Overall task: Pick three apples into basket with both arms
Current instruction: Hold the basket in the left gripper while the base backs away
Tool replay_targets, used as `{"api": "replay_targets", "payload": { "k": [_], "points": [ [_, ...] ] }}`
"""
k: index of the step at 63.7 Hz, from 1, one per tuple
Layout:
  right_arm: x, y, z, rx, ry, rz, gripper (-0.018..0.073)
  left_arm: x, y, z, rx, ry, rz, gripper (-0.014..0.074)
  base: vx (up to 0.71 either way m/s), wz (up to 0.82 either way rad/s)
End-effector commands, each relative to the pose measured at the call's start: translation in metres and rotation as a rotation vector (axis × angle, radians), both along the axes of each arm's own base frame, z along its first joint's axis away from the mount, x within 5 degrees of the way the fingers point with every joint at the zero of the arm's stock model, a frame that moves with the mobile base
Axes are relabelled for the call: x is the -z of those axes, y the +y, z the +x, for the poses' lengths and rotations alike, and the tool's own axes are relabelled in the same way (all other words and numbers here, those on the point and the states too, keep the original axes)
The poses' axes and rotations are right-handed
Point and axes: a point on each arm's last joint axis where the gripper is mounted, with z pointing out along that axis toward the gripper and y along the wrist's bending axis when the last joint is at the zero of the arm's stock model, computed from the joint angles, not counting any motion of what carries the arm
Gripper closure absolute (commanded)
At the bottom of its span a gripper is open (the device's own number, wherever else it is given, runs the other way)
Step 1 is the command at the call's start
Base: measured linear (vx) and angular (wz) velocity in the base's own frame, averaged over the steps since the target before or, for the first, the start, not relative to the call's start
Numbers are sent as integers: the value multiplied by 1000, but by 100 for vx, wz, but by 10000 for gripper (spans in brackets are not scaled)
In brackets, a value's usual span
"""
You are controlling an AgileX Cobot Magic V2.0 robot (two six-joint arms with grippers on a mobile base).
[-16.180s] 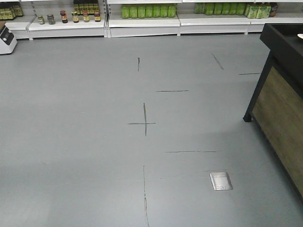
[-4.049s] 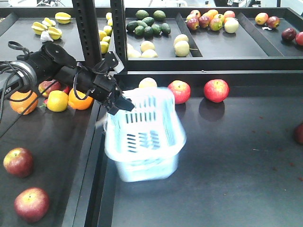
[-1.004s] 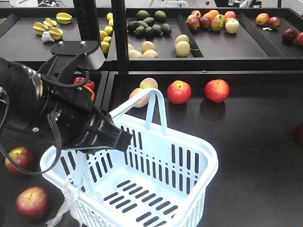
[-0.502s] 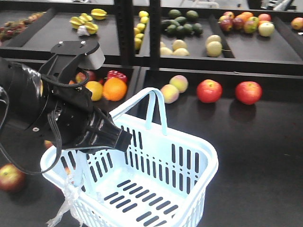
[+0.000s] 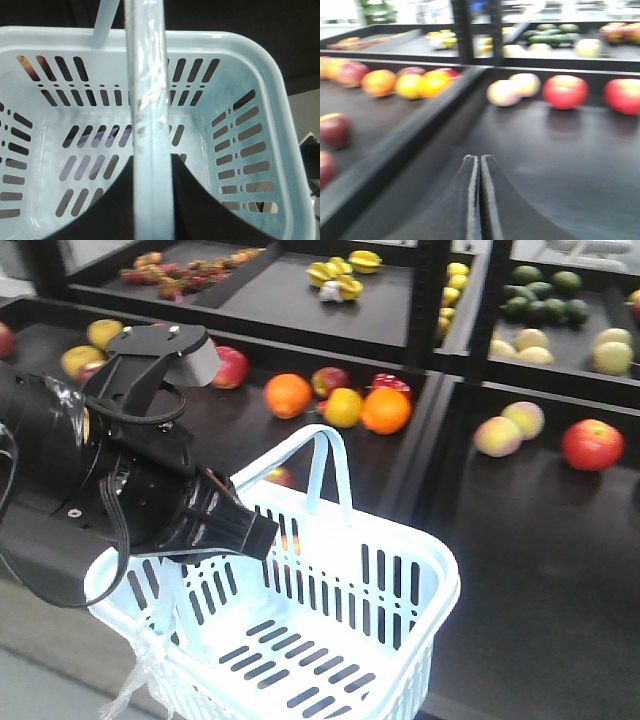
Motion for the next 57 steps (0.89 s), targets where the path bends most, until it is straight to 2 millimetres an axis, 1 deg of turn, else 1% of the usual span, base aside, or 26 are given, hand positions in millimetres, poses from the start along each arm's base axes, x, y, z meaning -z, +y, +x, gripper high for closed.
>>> {"api": "replay_targets", "payload": {
  "k": [1,57],
  "points": [
    [-3,0,0,1,-69,-16,564,-22,1,-6,-12,-68,-103,604,-15,57],
    [-3,0,0,1,-69,-16,564,-22,2,-6,-12,-69,-104,604,-13,53]
  ]
}}
